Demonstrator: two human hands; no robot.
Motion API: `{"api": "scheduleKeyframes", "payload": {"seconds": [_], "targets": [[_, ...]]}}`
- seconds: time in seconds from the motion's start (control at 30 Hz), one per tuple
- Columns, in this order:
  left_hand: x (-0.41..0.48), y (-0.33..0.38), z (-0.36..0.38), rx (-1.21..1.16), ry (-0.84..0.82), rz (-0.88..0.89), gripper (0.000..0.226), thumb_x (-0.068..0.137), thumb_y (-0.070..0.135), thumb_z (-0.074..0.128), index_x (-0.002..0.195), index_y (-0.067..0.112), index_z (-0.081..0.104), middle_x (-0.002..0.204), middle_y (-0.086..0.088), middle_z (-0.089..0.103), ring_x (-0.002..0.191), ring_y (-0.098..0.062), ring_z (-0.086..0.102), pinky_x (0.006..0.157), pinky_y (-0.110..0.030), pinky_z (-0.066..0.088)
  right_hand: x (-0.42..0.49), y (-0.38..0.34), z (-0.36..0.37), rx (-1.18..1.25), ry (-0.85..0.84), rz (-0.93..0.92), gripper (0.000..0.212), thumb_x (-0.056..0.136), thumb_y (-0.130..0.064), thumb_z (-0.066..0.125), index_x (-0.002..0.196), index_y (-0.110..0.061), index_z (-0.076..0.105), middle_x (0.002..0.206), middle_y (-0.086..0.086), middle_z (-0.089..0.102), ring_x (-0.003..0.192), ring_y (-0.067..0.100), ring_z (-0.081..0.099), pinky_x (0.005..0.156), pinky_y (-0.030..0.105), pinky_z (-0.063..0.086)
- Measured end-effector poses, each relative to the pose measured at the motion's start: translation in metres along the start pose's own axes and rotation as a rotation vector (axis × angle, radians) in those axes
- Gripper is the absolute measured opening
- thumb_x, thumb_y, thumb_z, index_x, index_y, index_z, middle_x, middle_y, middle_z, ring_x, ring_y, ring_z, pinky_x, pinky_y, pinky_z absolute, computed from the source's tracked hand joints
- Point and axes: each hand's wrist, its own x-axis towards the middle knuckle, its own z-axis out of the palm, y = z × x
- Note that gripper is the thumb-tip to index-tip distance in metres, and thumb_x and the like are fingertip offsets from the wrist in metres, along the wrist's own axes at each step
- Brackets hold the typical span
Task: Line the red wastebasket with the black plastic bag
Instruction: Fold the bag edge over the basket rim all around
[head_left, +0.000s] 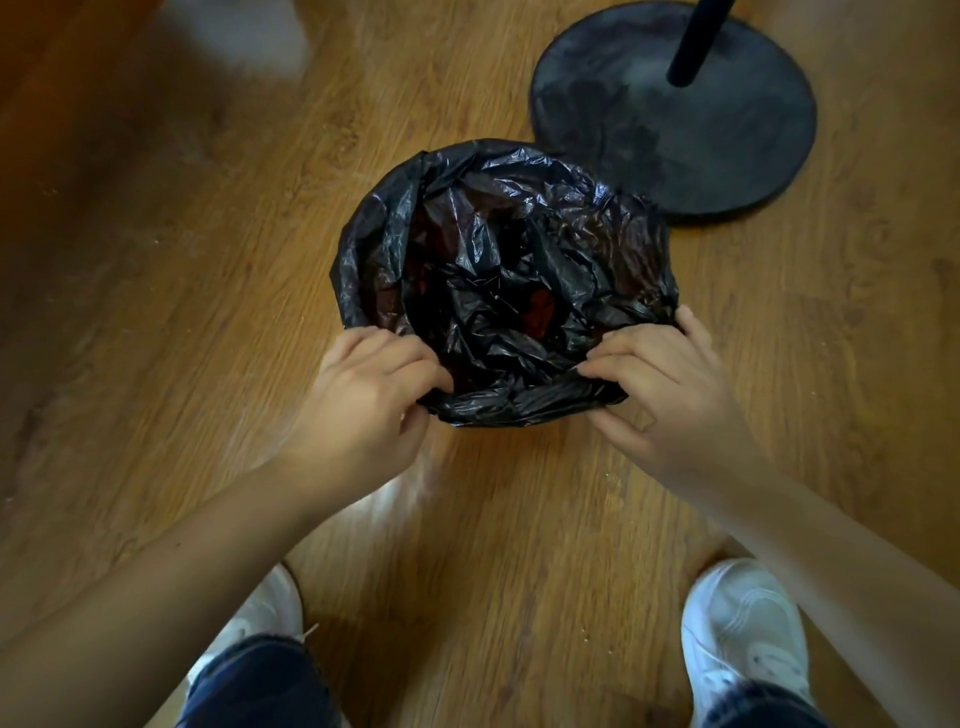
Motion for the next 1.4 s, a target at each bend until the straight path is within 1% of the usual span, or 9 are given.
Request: {"api": "scheduleKeyframes", "payload": {"seconds": [0.17,0.27,0.43,0.63,0.9,1.03,1.17,1.27,1.4], "targets": [[-0.002,0.019,0.003,-0.027,-0.005,0.054,0.031,0.071,0.018,0.054,0.1,0.009,0.062,0.095,-0.007,0.064,0.095,-0.023,0.053,0.093,-0.036,0.034,0.0,-0.013,0.008,0.053,0.002,0.003,0.017,0.071,-0.014,0.071,0.088,-0.009,0.068,0.086,0.003,0.067,0.091,0.016,0.056,0.084,0.03,0.033],[0.002,0.029,0.005,-0.063,-0.038,0.088,0.031,0.076,0.027,0.049,0.1,0.011,0.061,0.093,-0.005,0.065,0.092,-0.02,0.052,0.084,-0.029,0.032,0.003,-0.025,0.01,0.118,-0.009,0.006,0.017,0.076,-0.021,0.071,0.088,-0.01,0.068,0.086,0.002,0.067,0.087,0.017,0.059,0.076,0.03,0.036],[0.002,0.023,0.01,-0.081,-0.083,0.054,0.026,0.069,0.0,0.068,0.092,0.01,0.066,0.086,-0.006,0.066,0.079,-0.026,0.06,0.07,-0.027,0.03,0.001,-0.024,-0.001,0.123,0.02,-0.096,0.017,0.083,-0.024,0.062,0.088,-0.01,0.068,0.089,0.004,0.067,0.091,0.018,0.059,0.086,0.033,0.038],[0.0,0.01,0.004,-0.087,-0.071,0.013,0.03,0.062,0.003,0.056,0.088,0.014,0.067,0.085,0.001,0.067,0.081,-0.016,0.054,0.077,-0.025,0.029,0.008,-0.011,-0.003,0.033,-0.04,-0.143,0.018,0.082,-0.028,0.063,0.091,-0.015,0.069,0.092,0.002,0.067,0.096,0.018,0.058,0.102,0.038,0.027],[0.003,0.002,0.0,-0.063,-0.076,0.002,0.028,0.061,0.005,0.052,0.084,0.013,0.068,0.083,0.001,0.068,0.084,-0.024,0.059,0.086,-0.032,0.028,0.008,-0.005,-0.001,-0.018,-0.094,-0.08,0.025,0.077,-0.024,0.064,0.098,-0.01,0.066,0.095,0.005,0.067,0.097,0.021,0.056,0.085,0.028,0.031],[0.001,0.007,-0.003,-0.104,-0.054,0.0,0.035,0.065,0.026,0.044,0.09,0.016,0.066,0.088,0.002,0.066,0.091,-0.022,0.055,0.088,-0.032,0.029,0.01,-0.009,0.003,-0.026,-0.047,-0.031,0.02,0.076,-0.019,0.064,0.093,-0.009,0.066,0.09,0.006,0.066,0.093,0.021,0.055,0.082,0.028,0.031],[0.005,0.022,0.002,-0.069,-0.022,0.009,0.034,0.071,0.039,0.054,0.094,0.016,0.063,0.091,-0.001,0.063,0.091,-0.022,0.053,0.082,-0.03,0.03,0.013,-0.015,0.01,-0.026,0.009,0.012,0.015,0.074,-0.017,0.065,0.087,-0.009,0.067,0.083,0.005,0.064,0.088,0.019,0.053,0.077,0.027,0.029],[0.01,0.026,0.012,-0.03,-0.031,0.014,0.022,0.072,0.023,0.069,0.089,0.012,0.063,0.087,-0.005,0.064,0.085,-0.027,0.056,0.077,-0.032,0.031,0.015,-0.016,0.012,-0.038,0.02,0.01,0.014,0.074,-0.018,0.067,0.085,-0.01,0.066,0.081,0.004,0.063,0.083,0.022,0.057,0.076,0.029,0.031],[0.01,0.02,0.016,-0.051,-0.009,-0.053,0.016,0.068,0.002,0.07,0.077,0.012,0.061,0.074,-0.002,0.061,0.071,-0.025,0.055,0.069,-0.033,0.031,0.011,-0.016,0.012,-0.024,-0.014,-0.008,0.02,0.074,-0.024,0.068,0.089,-0.01,0.066,0.084,0.004,0.063,0.086,0.021,0.056,0.084,0.027,0.028]]}}
